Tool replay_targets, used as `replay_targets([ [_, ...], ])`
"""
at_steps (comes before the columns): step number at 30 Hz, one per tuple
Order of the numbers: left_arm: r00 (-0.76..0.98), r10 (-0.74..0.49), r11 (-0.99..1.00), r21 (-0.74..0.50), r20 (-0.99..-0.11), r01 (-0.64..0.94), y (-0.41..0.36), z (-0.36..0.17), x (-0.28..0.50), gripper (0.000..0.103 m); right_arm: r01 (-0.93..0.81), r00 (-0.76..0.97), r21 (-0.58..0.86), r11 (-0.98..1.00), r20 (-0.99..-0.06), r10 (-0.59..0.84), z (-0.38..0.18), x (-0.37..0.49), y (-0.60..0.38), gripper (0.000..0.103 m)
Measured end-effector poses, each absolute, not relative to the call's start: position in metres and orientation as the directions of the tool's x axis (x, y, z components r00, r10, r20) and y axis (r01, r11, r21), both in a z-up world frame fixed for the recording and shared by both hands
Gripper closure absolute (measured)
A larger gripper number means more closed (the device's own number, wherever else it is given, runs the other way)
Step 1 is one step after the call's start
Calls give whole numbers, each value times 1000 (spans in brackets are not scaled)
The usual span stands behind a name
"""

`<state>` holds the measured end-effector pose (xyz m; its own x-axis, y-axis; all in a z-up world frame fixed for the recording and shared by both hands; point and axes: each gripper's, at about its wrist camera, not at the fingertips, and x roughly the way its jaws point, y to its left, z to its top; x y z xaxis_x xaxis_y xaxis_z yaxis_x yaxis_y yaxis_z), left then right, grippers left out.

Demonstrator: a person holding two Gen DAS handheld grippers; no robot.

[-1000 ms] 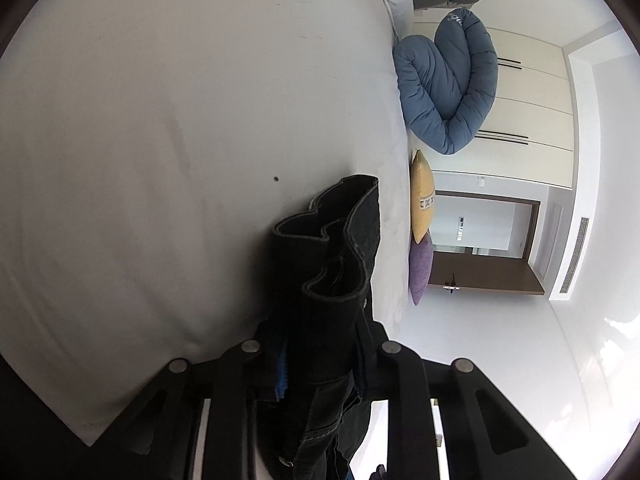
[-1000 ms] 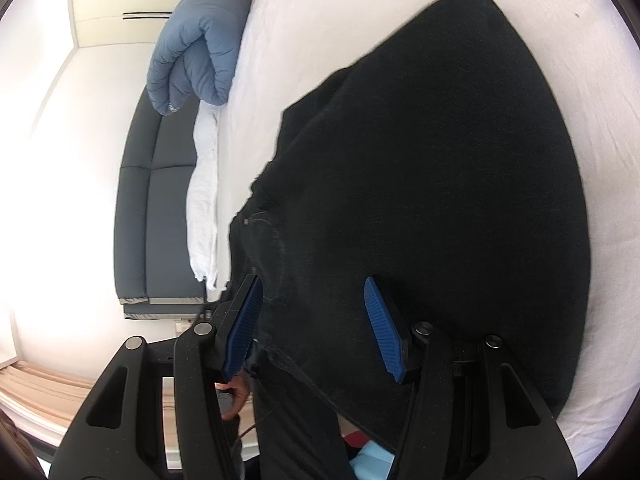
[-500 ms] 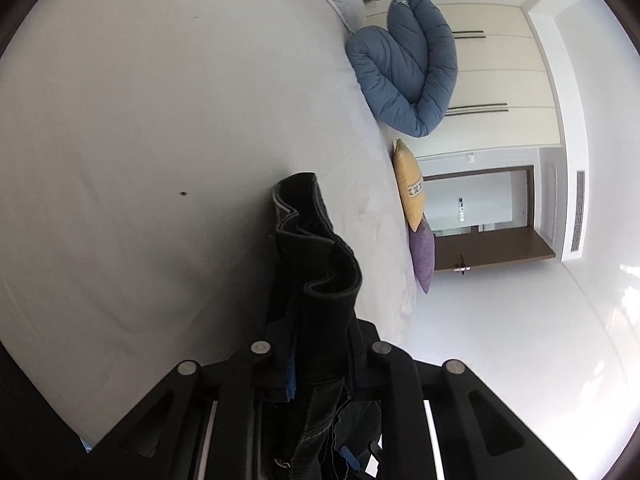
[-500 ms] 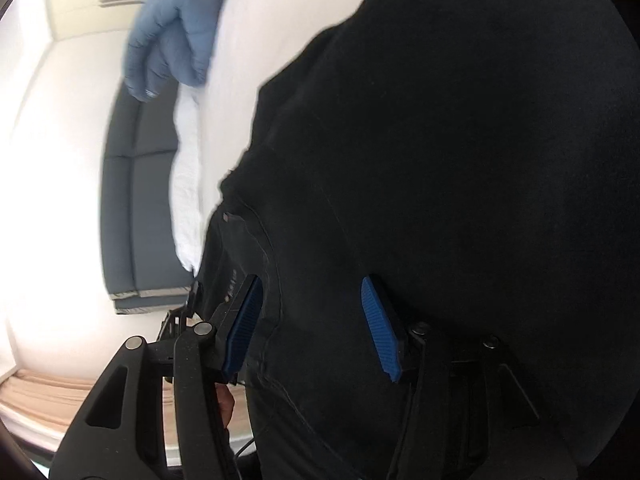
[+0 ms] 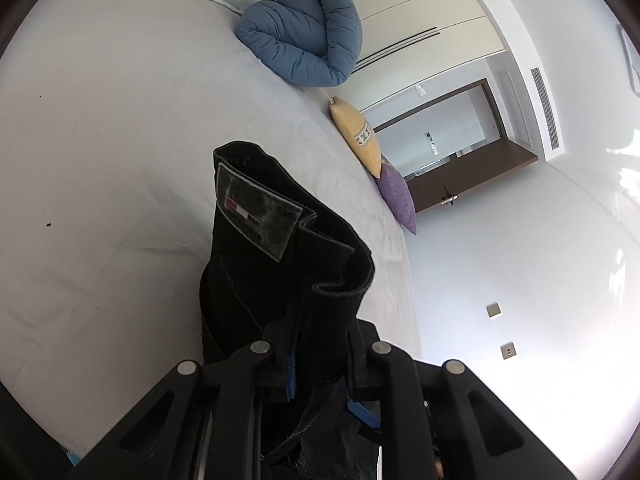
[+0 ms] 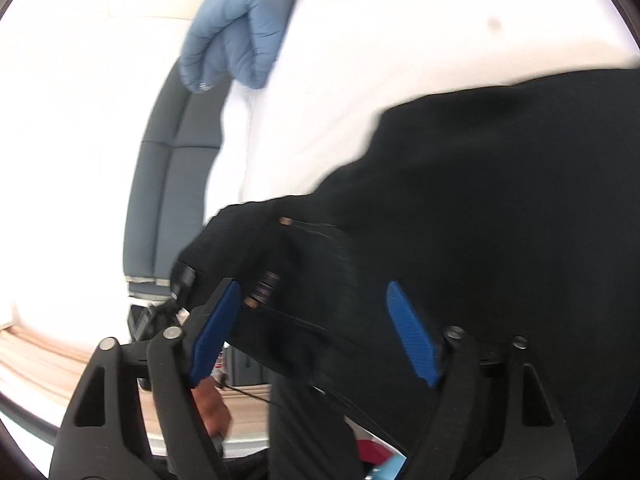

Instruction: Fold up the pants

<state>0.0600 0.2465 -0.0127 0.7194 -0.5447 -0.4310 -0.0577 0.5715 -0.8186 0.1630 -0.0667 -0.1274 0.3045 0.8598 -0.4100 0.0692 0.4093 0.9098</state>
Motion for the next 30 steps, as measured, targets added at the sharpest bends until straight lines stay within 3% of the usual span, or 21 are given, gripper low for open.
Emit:
replay_targets([
  [6,706,-558,599,-800,-437,-22,235,-2,58,86,179,252,921,347,-384,888,-174,194,-42,27],
  [16,663,-604,672,-731,-444,122,183,27,64,86,113,257,854,508,-519,815,-163,186,-12,34],
  [20,627,-629,701,-684,-459,202,149,39,62,86,80,268,844,531,-531,804,-162,180,0,34],
  [25,591,-643,722,-642,-487,258,119,45,56,86,176,310,919,353,-392,866,-153,176,-44,31],
  [29,542,-659,736,-597,-522,319,86,40,49,86,122,408,980,160,-196,892,-125,156,-106,31],
  [30,530,-661,739,-586,-532,333,76,38,48,86,95,408,981,166,-191,893,-115,152,-113,31],
])
